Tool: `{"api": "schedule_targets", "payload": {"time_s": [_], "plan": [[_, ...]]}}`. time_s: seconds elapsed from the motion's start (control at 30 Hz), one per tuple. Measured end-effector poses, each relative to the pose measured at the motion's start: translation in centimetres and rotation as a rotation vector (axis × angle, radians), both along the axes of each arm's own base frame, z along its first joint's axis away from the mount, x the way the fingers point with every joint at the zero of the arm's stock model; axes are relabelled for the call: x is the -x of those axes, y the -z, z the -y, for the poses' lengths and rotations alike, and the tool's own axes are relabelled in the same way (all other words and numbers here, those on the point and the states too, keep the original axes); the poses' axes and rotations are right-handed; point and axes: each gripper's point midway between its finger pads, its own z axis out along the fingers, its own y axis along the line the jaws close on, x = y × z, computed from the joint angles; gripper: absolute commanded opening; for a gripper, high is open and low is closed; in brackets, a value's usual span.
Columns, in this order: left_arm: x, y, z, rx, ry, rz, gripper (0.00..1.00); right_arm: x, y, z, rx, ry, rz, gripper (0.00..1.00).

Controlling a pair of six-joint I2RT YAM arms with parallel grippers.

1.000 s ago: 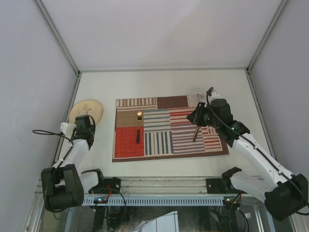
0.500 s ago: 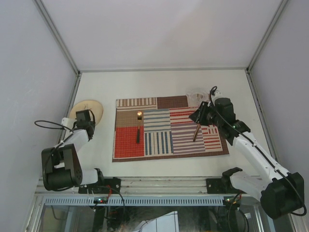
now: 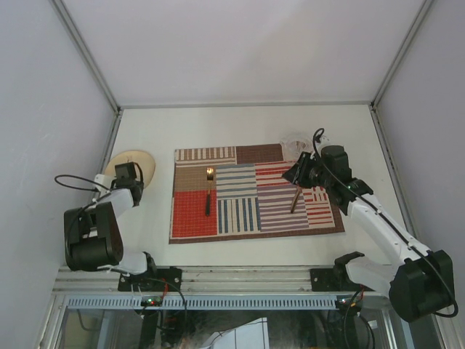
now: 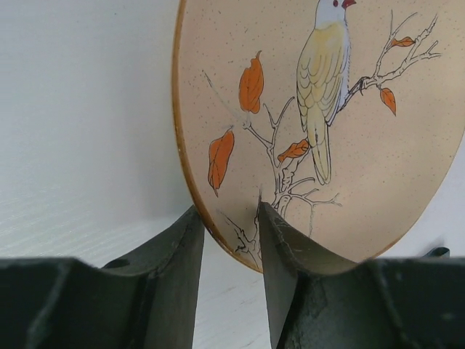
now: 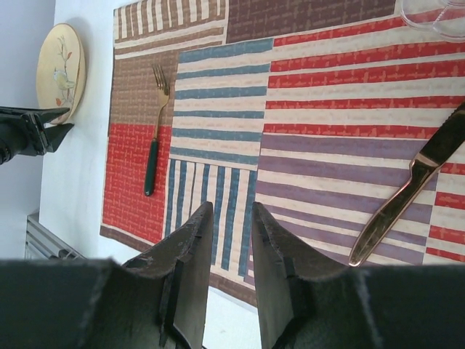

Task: Set the dinner table for one person
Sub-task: Pick up the plate at the center of the board.

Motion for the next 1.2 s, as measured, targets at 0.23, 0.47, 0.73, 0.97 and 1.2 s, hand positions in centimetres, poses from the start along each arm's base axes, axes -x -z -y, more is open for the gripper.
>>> {"api": "schedule_targets", "payload": {"time_s": [0.23, 0.47, 0.73, 0.97, 1.2], "plan": [[-1.1, 0.2, -0.1, 0.015, 0.013, -0.007, 0.36, -0.2, -0.2, -0.2, -0.015, -0.001, 0.005, 0.27], [-3.2, -1.2, -1.0, 0.024, -0.01, 0.074, 0.03, -0.6, 0.1, -0.5, -0.03, 0.0, -0.008, 0.27], [-4.9, -2.6, -0.7, 0.031, 0.024, 0.143, 0.0, -0.8, 0.4, -0.9, -0.047, 0.001, -0.021, 0.27], [-4.6, -2.3, -0.4, 0.038, 0.035, 0.153, 0.0, -1.0, 0.4, -1.5, -0.06, -0.011, -0.019, 0.27], [-2.9, -2.3, 1.2, 0.068, 0.076, 0.178, 0.0, -1.5, 2.2, -2.9, -0.078, -0.042, -0.072, 0.26]]}}
